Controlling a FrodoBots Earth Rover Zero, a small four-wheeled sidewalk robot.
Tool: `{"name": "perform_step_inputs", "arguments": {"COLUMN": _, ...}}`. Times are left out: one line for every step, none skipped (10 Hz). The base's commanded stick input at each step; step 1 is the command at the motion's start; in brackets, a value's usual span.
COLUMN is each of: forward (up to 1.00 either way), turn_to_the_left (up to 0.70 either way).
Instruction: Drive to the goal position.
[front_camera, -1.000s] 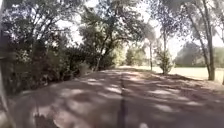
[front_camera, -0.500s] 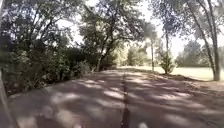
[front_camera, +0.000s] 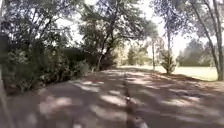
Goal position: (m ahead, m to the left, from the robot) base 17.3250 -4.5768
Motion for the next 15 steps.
{"name": "perform_step_inputs", "arguments": {"forward": 0.70, "turn_to_the_left": 0.00}}
{"name": "perform_step_inputs", "arguments": {"forward": 0.70, "turn_to_the_left": 0.00}}
{"name": "perform_step_inputs", "arguments": {"forward": 0.70, "turn_to_the_left": 0.00}}
{"name": "perform_step_inputs", "arguments": {"forward": 0.70, "turn_to_the_left": 0.00}}
{"name": "perform_step_inputs", "arguments": {"forward": 0.70, "turn_to_the_left": 0.00}}
{"name": "perform_step_inputs", "arguments": {"forward": 0.70, "turn_to_the_left": 0.00}}
{"name": "perform_step_inputs", "arguments": {"forward": 0.70, "turn_to_the_left": 0.00}}
{"name": "perform_step_inputs", "arguments": {"forward": 0.70, "turn_to_the_left": 0.00}}
{"name": "perform_step_inputs", "arguments": {"forward": 0.70, "turn_to_the_left": 0.00}}
{"name": "perform_step_inputs", "arguments": {"forward": 0.70, "turn_to_the_left": 0.00}}
{"name": "perform_step_inputs", "arguments": {"forward": 0.70, "turn_to_the_left": 0.00}}
{"name": "perform_step_inputs", "arguments": {"forward": 0.70, "turn_to_the_left": 0.00}}
{"name": "perform_step_inputs", "arguments": {"forward": 0.70, "turn_to_the_left": 0.00}}
{"name": "perform_step_inputs", "arguments": {"forward": 0.70, "turn_to_the_left": 0.00}}
{"name": "perform_step_inputs", "arguments": {"forward": 0.70, "turn_to_the_left": 0.00}}
